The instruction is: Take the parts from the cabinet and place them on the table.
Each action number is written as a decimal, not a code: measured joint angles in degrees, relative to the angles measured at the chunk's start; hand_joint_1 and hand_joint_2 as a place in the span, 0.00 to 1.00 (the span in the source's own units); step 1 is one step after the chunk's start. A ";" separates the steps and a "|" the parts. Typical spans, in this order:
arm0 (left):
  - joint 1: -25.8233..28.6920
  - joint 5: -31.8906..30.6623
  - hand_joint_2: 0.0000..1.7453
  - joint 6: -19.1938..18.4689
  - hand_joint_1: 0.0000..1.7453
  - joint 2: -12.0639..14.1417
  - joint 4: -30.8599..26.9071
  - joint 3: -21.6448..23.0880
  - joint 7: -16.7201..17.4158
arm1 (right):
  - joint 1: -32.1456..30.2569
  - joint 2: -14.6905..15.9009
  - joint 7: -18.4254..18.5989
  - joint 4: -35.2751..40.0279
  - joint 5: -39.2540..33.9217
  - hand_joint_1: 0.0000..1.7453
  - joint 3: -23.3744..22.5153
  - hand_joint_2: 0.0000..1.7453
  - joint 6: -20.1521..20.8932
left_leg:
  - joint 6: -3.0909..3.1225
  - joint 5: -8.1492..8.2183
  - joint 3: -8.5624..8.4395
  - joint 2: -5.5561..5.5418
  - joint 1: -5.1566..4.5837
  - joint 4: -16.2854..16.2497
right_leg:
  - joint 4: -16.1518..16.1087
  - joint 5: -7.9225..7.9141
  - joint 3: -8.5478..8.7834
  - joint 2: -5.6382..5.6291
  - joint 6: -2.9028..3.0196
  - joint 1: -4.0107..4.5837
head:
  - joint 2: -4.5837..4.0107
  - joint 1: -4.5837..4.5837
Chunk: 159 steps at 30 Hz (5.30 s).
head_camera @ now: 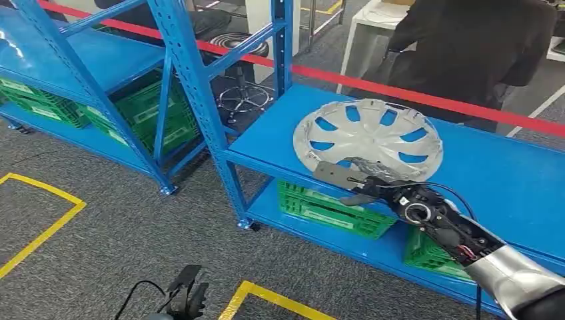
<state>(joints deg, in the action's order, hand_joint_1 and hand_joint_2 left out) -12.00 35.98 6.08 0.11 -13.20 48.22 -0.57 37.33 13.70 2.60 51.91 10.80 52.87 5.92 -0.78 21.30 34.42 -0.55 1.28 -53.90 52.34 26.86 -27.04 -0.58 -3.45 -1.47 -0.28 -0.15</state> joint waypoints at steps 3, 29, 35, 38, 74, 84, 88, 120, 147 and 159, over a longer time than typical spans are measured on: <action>0.00 0.00 0.00 -0.02 0.00 0.04 0.00 0.11 -0.04 | 0.07 0.11 0.09 -0.61 0.00 0.00 0.02 1.00 0.00 | 0.00 0.00 -0.01 0.00 0.00 0.00 | 0.00 0.00 -0.02 0.00 0.00 0.00 | 0.00 0.00; -0.02 0.04 0.00 -0.87 0.00 0.31 0.02 1.55 -0.20 | 0.61 -0.57 -2.99 -6.89 -2.78 0.00 2.93 1.00 0.50 | 0.00 -0.01 -0.22 0.00 0.00 0.01 | 0.00 0.00 0.16 0.02 0.01 0.01 | 0.00 0.02; -0.05 0.06 0.00 -1.05 0.00 0.28 0.02 1.81 -0.20 | 1.08 -1.14 -5.01 -9.09 -2.78 0.00 3.61 1.00 0.50 | -0.01 -0.01 -0.33 0.00 0.00 0.02 | -0.01 0.01 0.26 0.01 0.01 0.01 | 0.00 0.02; -0.06 0.13 0.00 -1.05 0.00 0.28 0.02 1.84 -0.20 | 1.37 -1.31 -5.16 -9.88 -2.75 0.00 3.85 1.00 0.50 | -0.01 -0.01 -0.38 0.01 0.00 0.02 | -0.01 0.01 0.28 0.00 0.02 0.01 | 0.00 0.02; -0.08 0.46 0.00 -1.20 0.00 0.31 0.02 1.92 -0.22 | 2.10 -1.66 -5.11 -13.62 -1.86 1.00 4.37 1.00 -1.22 | -0.01 -0.04 -0.65 0.03 0.01 0.03 | -0.02 -0.01 0.54 0.00 0.03 0.01 | 0.00 0.02; -0.08 1.31 0.00 -1.29 0.00 0.44 0.02 1.92 -0.39 | 2.03 -1.66 -5.66 -14.17 -1.97 1.00 4.22 1.00 -1.84 | -0.01 -0.03 -0.65 0.03 0.02 0.03 | -0.02 0.00 0.54 0.00 0.02 0.01 | 0.00 0.04; -0.08 1.42 0.00 -1.31 0.00 0.50 0.02 1.92 -0.42 | 2.01 -1.66 -5.75 -14.21 -1.97 1.00 4.24 1.00 -1.81 | -0.02 -0.03 -0.65 0.02 0.02 0.03 | -0.02 0.02 0.53 0.00 0.03 0.01 | 0.00 0.04; -0.06 2.19 0.00 -1.11 0.00 0.48 0.02 1.99 -0.55 | 2.09 -1.68 -4.48 -14.58 1.88 1.00 4.31 1.00 -0.26 | -0.02 -0.03 -0.65 0.02 0.02 0.05 | -0.02 0.03 0.55 0.01 0.06 0.00 | 0.00 0.04; -0.10 3.34 0.00 -0.68 0.00 0.57 0.02 3.32 -0.77 | 5.63 -1.09 -2.42 -23.87 -0.61 1.00 2.67 1.00 -2.89 | 0.26 -0.23 -0.75 0.01 -0.01 0.04 | -0.07 -0.11 0.61 0.04 0.00 -0.04 | 0.00 0.04; -0.15 4.39 0.00 -0.50 0.00 0.90 0.02 3.63 -0.74 | 7.06 -1.01 -0.68 -26.82 -0.81 0.92 2.58 1.00 -3.67 | 0.29 -0.25 -0.75 0.00 -0.02 0.04 | -0.07 -0.13 0.65 0.05 0.01 -0.04 | 0.00 0.07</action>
<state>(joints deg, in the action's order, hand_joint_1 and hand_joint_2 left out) -12.15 40.37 5.57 1.01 -13.18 51.84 -1.31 44.40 12.70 1.92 25.09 9.99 55.45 2.25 -0.49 21.06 33.68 -0.55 1.26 -53.86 52.26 26.73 -26.39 -0.53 -3.44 -1.51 -0.28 -0.09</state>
